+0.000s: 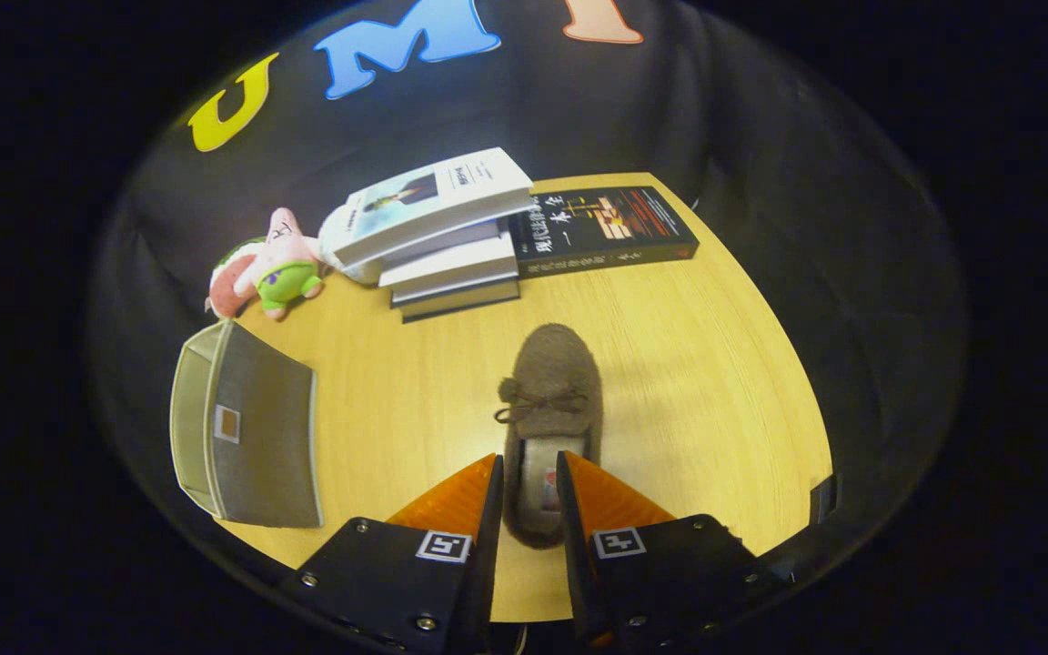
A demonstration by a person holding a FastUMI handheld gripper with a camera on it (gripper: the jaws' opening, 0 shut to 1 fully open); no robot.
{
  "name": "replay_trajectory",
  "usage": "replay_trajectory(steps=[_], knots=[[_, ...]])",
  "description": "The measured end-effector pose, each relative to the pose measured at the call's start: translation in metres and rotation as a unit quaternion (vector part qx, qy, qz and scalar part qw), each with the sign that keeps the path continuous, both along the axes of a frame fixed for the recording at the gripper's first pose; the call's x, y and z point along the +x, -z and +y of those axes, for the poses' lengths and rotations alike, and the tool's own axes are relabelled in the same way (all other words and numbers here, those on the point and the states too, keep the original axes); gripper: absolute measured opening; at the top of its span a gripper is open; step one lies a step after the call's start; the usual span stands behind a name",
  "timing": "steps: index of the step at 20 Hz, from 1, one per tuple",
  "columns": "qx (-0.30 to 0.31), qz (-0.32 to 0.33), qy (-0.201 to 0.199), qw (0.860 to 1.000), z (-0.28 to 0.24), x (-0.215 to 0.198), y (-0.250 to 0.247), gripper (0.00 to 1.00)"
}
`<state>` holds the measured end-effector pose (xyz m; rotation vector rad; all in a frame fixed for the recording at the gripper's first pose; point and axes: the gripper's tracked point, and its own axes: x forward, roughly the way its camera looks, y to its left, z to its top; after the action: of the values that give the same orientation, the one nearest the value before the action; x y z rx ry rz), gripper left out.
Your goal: Open the storage box then place both shoes into the box .Put the left shoe in first, then the right shoe, with the right side of both shoes facing outward in a uniform manner.
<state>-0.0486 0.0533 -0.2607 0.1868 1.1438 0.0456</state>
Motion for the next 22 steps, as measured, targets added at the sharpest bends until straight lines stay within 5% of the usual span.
replay_trajectory(steps=[16,18,22], knots=[[-0.019,0.096,0.015,0.995,-0.024,0.030,0.098,0.34],[-0.014,0.092,0.020,0.995,-0.023,0.034,0.096,0.04],[0.010,0.097,0.035,0.995,-0.017,0.026,0.089,0.00]])
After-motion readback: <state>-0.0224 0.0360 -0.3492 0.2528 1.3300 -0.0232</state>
